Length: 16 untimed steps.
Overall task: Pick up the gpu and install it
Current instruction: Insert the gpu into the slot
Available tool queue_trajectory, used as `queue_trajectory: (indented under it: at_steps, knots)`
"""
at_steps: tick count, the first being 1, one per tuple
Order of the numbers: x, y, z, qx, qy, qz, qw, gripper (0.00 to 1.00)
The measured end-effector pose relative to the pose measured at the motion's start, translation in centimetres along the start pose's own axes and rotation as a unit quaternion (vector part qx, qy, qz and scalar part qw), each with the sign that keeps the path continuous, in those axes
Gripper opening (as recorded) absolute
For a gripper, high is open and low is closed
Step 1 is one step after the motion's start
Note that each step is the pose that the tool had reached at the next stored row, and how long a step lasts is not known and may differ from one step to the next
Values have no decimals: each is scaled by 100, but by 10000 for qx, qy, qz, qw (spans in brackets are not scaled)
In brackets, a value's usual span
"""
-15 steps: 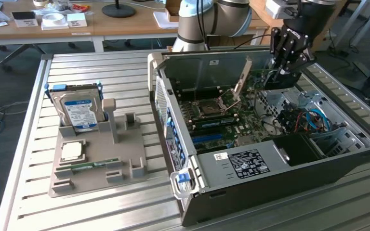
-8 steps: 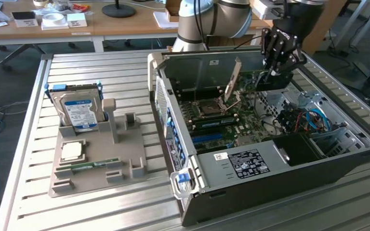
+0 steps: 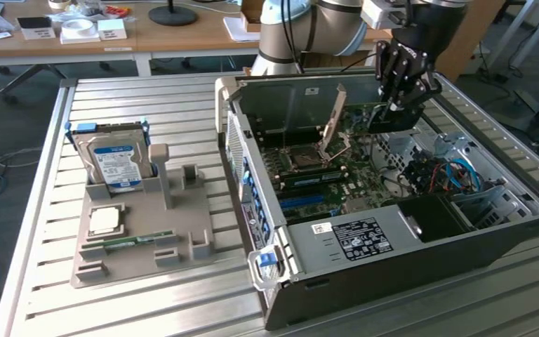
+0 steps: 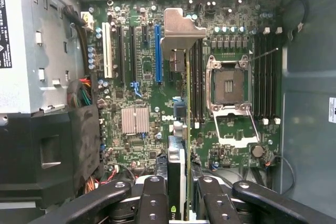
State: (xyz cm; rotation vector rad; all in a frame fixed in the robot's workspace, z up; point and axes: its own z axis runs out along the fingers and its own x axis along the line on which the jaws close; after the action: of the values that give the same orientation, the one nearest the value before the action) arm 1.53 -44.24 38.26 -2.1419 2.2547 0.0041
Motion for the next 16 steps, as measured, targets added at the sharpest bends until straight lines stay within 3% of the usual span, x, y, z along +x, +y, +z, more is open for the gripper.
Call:
queue_trajectory:
  at_steps: [5,11,16]
  knots:
    - [0,7,0,22,-46,0,10000,27]
    - [2,28,20,26,-47,0,10000,27]
    - [7,119,33,37,-47,0,10000,27]
